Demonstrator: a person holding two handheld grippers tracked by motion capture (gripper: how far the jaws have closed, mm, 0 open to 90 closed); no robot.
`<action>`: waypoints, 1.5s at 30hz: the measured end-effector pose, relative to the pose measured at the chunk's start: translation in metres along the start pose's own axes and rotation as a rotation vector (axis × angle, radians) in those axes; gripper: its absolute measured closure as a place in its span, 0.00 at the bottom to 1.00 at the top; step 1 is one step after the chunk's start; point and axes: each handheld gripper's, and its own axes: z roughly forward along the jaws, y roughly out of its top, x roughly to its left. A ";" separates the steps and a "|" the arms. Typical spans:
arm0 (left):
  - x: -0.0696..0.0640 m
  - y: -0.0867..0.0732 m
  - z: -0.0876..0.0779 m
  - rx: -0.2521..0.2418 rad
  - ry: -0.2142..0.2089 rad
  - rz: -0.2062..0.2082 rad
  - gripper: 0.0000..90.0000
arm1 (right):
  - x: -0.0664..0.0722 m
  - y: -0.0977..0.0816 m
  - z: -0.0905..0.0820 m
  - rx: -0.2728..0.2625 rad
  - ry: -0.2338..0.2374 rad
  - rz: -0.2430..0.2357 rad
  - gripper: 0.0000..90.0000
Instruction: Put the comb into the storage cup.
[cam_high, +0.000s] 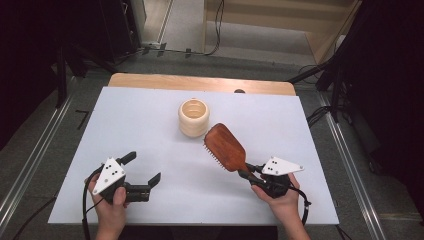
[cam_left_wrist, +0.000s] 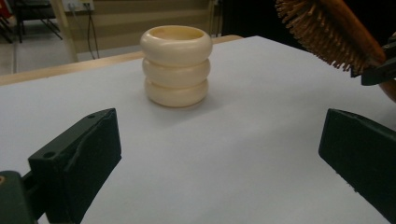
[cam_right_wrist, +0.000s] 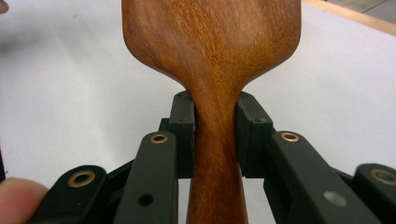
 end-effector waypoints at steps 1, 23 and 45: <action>-0.002 0.002 0.003 0.005 -0.008 0.009 0.00 | 0.000 0.000 -0.001 -0.011 0.001 0.005 0.78; -0.038 0.036 0.047 -0.020 -0.179 0.011 0.00 | 0.015 0.000 0.002 -0.150 0.033 0.004 0.78; -0.066 0.051 0.072 -0.047 -0.308 -0.026 0.00 | 0.035 0.005 0.014 -0.172 0.063 -0.031 0.78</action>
